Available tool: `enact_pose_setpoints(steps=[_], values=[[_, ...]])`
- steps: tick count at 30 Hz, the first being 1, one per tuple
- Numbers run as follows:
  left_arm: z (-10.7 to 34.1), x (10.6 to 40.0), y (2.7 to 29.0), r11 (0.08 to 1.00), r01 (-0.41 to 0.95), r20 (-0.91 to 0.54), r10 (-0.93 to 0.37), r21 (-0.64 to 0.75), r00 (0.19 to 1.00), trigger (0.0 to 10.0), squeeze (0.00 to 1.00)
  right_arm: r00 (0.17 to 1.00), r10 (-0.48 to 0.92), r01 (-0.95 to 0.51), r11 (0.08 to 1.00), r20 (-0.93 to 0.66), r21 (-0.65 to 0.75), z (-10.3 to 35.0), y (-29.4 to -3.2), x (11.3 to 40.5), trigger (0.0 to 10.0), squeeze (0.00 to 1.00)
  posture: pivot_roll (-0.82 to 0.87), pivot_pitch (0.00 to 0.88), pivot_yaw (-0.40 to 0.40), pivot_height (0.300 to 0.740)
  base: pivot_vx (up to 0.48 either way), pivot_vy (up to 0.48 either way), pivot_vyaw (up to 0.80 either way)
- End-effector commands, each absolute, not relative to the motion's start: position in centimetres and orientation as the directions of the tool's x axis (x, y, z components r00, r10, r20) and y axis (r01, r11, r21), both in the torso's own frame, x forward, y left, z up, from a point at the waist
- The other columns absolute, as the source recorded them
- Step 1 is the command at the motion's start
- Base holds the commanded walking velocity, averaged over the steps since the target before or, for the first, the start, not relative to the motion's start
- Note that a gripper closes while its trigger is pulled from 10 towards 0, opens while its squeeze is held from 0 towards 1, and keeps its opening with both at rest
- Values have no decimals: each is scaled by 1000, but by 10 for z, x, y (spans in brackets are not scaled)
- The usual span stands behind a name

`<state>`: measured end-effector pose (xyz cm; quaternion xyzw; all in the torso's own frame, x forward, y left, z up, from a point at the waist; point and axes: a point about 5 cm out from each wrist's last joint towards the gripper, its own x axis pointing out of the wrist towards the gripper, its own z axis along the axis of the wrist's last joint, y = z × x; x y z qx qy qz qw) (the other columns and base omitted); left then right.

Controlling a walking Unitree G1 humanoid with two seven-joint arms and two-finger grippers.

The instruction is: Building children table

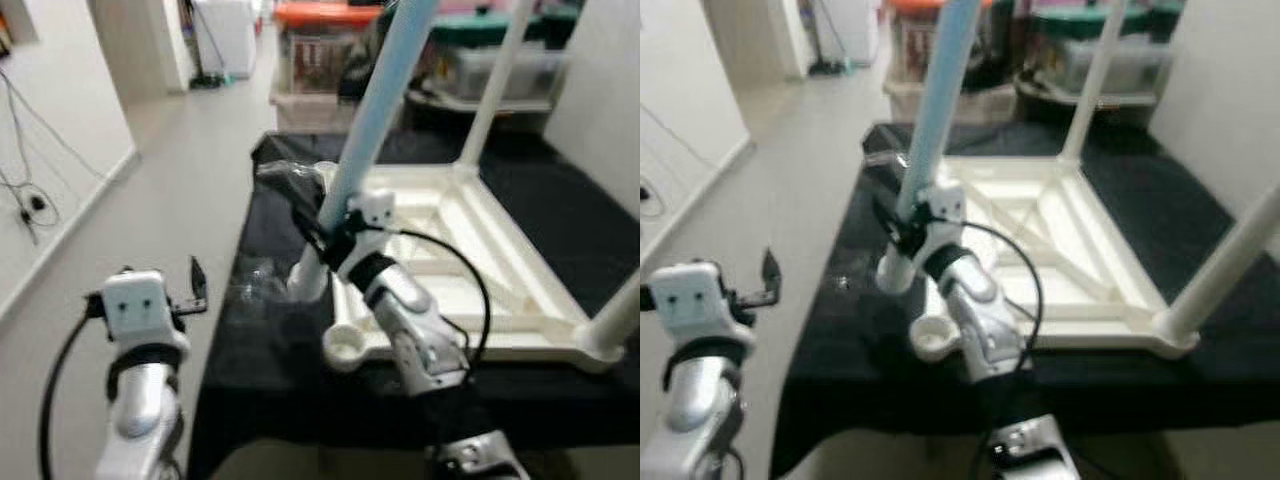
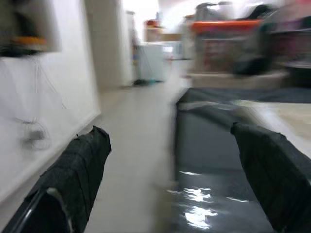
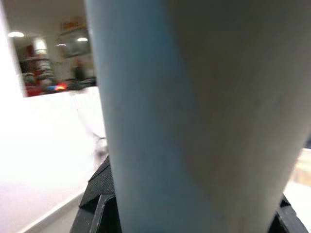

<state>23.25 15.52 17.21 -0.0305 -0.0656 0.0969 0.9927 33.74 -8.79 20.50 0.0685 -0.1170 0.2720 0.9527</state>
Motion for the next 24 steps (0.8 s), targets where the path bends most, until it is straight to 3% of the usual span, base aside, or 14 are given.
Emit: enact_pose_setpoints(steps=[1,7,17,19,24], values=[[168,231,161,975,-214,103,219,-55,970,10000,0,796,526,-571,817,301,82,216,-81,338,10000,0,43,0,-27,740,0,0,0],[168,231,159,978,-195,97,201,-73,975,10000,0,781,540,-595,797,312,108,222,-84,342,10000,0,43,0,-25,740,0,0,0],[159,213,131,993,109,77,-104,-54,992,10000,0,718,628,-675,733,300,83,245,-103,372,10000,0,58,0,-26,740,0,0,0],[147,194,111,952,302,22,-301,-59,953,10000,0,607,768,-790,611,203,52,248,-113,379,10000,0,80,1,-25,740,0,0,0],[139,173,92,892,451,-18,-452,-41,892,10000,0,483,853,-874,483,197,52,259,-135,378,10000,0,92,37,-9,740,0,0,0]])
